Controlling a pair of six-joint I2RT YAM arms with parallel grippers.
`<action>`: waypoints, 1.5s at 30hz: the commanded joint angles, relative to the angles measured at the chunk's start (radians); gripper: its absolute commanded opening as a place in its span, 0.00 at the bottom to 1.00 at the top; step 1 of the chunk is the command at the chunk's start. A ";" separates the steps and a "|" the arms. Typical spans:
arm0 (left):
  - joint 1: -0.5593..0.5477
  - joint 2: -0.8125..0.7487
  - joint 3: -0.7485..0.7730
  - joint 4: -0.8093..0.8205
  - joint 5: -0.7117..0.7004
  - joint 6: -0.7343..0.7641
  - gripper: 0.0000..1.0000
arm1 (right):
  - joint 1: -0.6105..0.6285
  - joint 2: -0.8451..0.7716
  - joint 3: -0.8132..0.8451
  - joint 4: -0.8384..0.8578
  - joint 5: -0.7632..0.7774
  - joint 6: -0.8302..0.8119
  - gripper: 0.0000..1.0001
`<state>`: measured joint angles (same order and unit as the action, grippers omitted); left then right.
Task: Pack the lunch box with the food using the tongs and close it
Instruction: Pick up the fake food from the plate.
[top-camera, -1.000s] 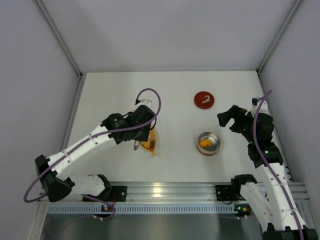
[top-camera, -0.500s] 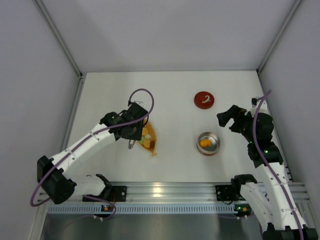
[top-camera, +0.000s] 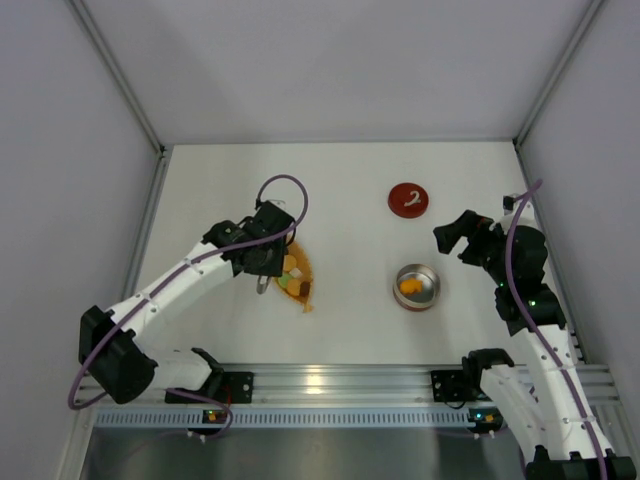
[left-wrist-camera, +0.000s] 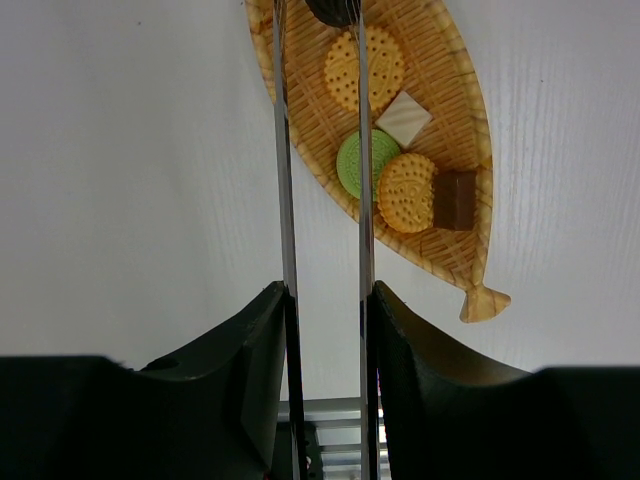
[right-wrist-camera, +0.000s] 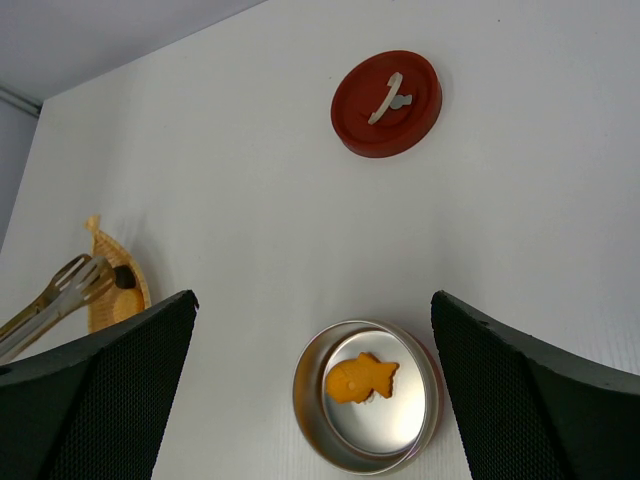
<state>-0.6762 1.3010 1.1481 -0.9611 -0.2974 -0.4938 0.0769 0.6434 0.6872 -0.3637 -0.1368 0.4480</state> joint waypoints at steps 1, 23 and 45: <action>0.004 0.012 -0.010 0.056 0.015 0.017 0.43 | 0.012 -0.010 0.002 0.046 -0.007 -0.006 1.00; 0.032 0.049 -0.037 0.096 0.046 0.035 0.44 | 0.012 -0.008 0.006 0.043 -0.006 -0.012 0.99; 0.037 0.027 0.007 0.065 0.050 0.044 0.33 | 0.012 -0.005 0.011 0.043 -0.009 -0.012 1.00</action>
<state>-0.6422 1.3533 1.1095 -0.8989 -0.2428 -0.4610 0.0769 0.6434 0.6872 -0.3637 -0.1368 0.4454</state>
